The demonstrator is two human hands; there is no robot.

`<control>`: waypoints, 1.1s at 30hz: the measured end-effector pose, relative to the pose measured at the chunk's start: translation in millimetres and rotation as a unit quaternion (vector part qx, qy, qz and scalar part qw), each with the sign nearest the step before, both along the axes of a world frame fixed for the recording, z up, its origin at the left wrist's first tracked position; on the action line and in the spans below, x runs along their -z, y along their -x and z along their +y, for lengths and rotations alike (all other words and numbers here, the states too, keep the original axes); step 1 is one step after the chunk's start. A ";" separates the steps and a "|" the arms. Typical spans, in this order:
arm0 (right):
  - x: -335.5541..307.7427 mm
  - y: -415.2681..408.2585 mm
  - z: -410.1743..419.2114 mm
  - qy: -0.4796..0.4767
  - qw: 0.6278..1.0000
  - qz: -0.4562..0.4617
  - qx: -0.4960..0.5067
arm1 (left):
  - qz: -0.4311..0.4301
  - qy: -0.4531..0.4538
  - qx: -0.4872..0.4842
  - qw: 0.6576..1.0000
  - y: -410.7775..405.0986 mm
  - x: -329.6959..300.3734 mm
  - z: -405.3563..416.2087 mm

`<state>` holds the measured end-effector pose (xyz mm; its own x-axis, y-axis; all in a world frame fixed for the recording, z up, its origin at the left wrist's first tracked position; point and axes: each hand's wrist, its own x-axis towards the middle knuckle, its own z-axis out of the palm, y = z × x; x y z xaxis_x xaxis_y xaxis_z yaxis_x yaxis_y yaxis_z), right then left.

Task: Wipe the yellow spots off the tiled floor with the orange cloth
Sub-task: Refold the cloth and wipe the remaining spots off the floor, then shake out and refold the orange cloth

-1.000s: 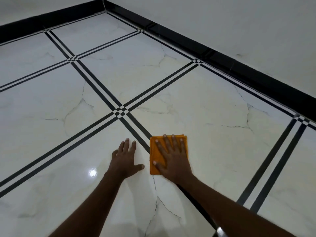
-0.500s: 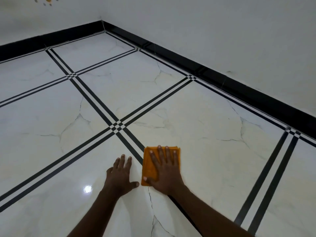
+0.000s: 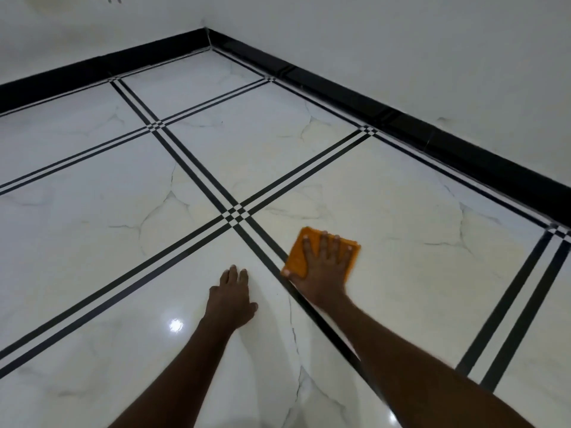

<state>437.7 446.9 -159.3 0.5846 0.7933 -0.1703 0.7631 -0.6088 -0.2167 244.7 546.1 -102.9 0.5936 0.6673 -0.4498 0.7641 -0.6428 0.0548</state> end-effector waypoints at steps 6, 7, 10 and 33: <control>17.3 74.6 -34.2 -0.095 0.979 -0.035 -0.179 | -0.010 -0.010 -0.028 1.000 49.1 9.3 11.2; 18.9 61.6 -40.2 -0.090 0.980 -0.049 -0.170 | -0.013 -0.010 -0.022 1.000 57.1 9.0 12.6; 11.7 5.8 -32.0 -0.049 0.995 -0.073 -0.040 | -0.004 -0.002 -0.019 1.000 75.5 6.6 16.5; -306.0 23.0 26.4 -0.229 0.803 0.489 0.254 | -0.334 0.255 -0.226 0.879 5.8 -223.6 13.8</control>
